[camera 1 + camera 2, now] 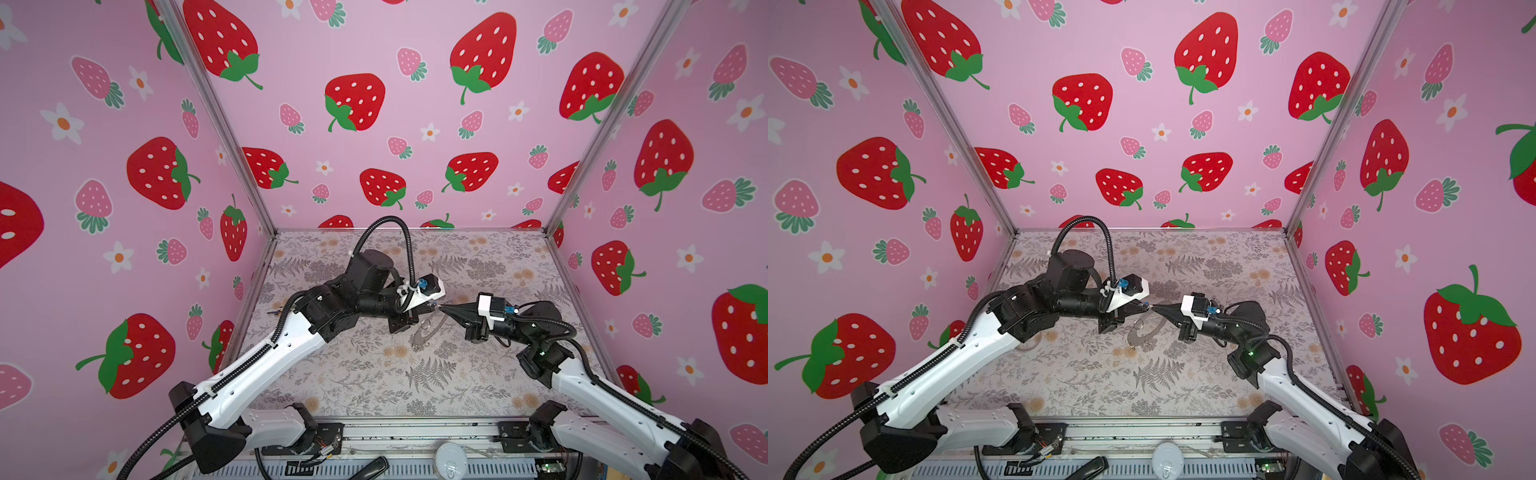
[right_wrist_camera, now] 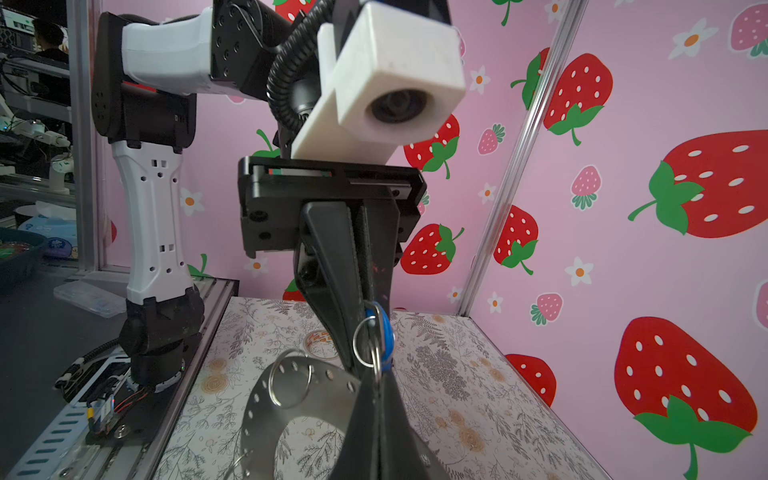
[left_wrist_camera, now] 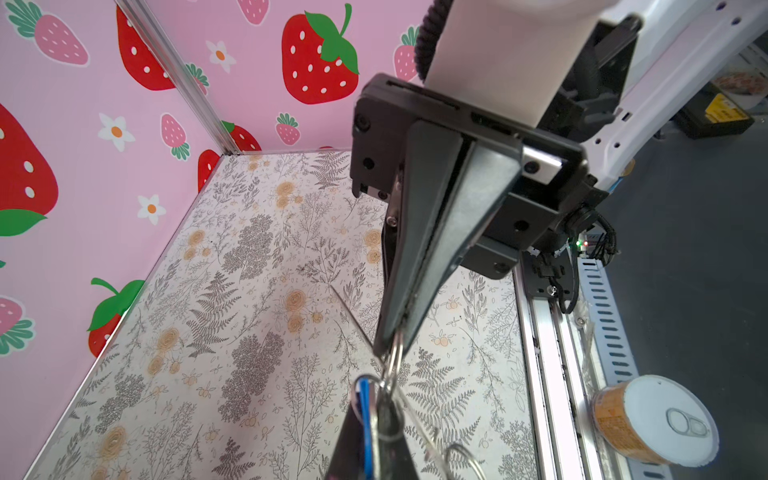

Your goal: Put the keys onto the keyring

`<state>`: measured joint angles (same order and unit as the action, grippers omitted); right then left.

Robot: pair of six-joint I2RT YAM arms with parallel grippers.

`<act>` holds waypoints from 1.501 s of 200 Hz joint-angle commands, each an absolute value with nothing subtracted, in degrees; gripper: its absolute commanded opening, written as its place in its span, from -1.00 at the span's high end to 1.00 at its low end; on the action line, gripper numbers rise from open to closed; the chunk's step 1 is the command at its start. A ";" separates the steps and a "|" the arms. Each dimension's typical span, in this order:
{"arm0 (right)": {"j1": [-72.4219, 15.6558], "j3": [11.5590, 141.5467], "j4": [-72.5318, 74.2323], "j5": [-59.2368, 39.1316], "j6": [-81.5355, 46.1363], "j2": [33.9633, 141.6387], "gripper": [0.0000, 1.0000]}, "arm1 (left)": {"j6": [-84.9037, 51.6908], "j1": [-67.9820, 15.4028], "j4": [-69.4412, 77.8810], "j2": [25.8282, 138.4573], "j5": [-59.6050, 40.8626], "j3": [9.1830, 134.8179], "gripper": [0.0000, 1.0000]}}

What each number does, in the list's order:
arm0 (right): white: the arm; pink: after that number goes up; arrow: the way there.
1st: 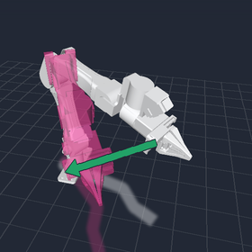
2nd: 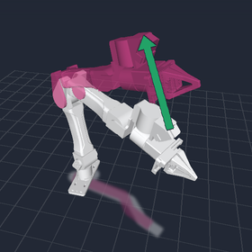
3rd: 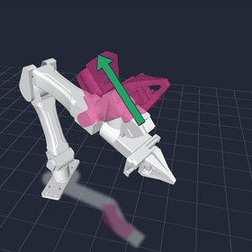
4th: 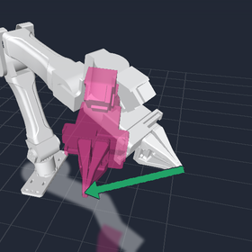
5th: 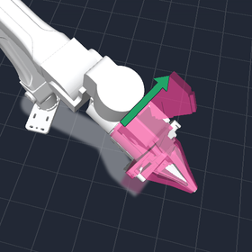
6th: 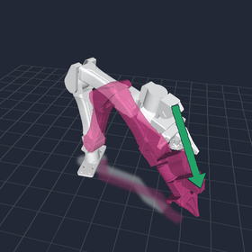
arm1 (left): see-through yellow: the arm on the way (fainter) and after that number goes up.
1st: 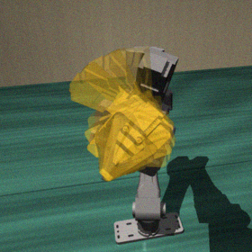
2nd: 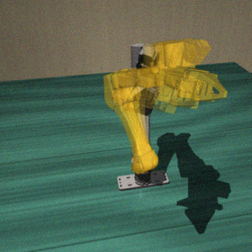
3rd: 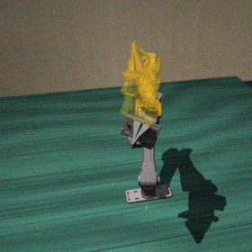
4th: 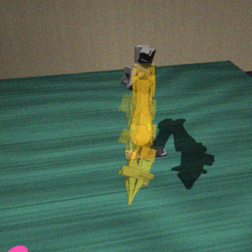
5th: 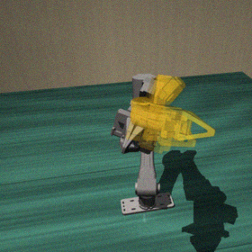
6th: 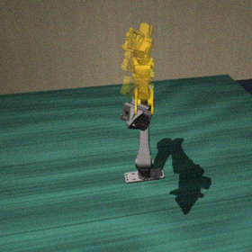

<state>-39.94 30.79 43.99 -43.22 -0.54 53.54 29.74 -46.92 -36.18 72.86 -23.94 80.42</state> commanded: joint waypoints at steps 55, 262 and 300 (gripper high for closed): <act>-39.33 32.76 35.49 -39.09 7.06 49.45 1.00 | 38.07 -49.99 -51.89 77.98 -13.21 91.06 1.00; -39.20 31.14 25.34 -35.36 12.74 48.42 1.00 | 37.79 -53.94 -60.58 88.01 -0.55 107.32 1.00; -39.20 31.87 23.71 -33.43 13.27 49.46 0.97 | 37.69 -55.79 -62.19 90.02 -0.53 110.62 1.00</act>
<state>-39.48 31.20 28.80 -35.44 11.70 48.73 37.60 -54.81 -61.78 89.45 -1.34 105.69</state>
